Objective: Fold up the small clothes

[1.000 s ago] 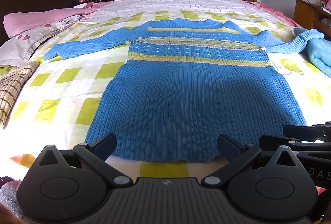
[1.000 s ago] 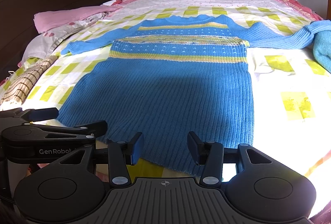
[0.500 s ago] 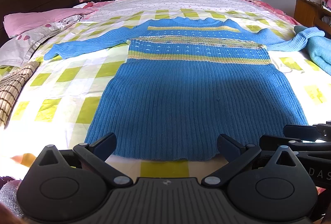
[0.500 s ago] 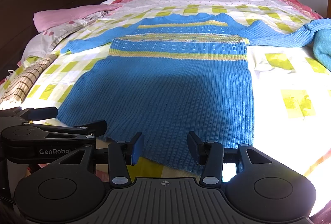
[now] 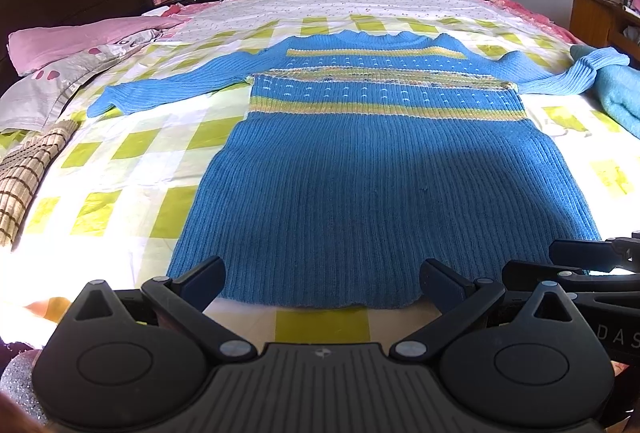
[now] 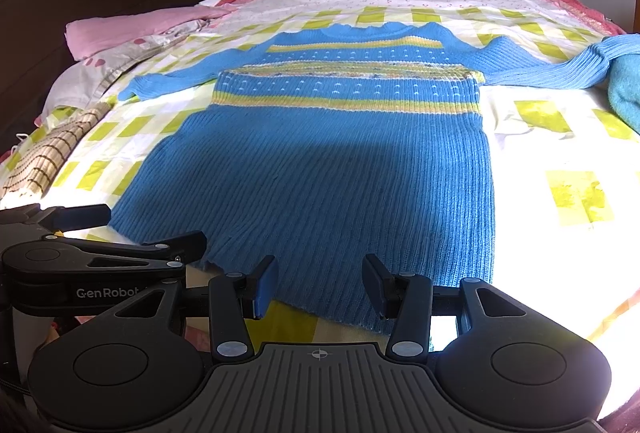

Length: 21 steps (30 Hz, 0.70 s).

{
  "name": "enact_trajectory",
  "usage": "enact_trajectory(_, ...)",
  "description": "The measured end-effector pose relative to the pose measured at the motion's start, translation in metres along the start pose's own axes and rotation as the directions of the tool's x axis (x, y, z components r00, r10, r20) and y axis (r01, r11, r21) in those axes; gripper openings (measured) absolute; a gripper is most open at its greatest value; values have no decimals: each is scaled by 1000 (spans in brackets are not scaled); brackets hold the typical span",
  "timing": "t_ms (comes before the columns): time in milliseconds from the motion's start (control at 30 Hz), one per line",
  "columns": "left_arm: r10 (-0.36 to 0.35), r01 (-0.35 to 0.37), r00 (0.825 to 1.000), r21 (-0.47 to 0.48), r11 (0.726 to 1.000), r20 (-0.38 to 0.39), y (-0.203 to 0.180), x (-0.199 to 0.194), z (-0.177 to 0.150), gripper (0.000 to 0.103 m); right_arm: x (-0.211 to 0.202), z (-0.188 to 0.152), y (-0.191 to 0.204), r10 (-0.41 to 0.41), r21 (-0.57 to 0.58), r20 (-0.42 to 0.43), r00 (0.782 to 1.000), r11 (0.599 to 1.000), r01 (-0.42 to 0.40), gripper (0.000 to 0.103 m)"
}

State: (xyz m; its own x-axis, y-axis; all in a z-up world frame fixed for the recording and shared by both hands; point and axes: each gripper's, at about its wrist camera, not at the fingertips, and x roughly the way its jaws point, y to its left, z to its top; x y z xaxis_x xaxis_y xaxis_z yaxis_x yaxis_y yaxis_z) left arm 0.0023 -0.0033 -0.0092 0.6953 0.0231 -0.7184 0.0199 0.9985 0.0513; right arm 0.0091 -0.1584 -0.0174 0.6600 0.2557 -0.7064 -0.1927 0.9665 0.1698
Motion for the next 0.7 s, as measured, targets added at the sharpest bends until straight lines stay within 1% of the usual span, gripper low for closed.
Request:
enact_trajectory(300,-21,21,1000,-6,1000,-24,1,12,-2,103,7,1,3,-22,-6,-26,999,1000,22,46)
enact_trajectory(533,-41,39,998,-33,999,-51,3,21,-5,103,10,1,4,-38,-19,-37,999,999,37,46)
enact_trajectory(700,-41,38,997,-40,998,-70,4,25,-8,103,12,-1,8,-47,-43,-37,998,998,45,50)
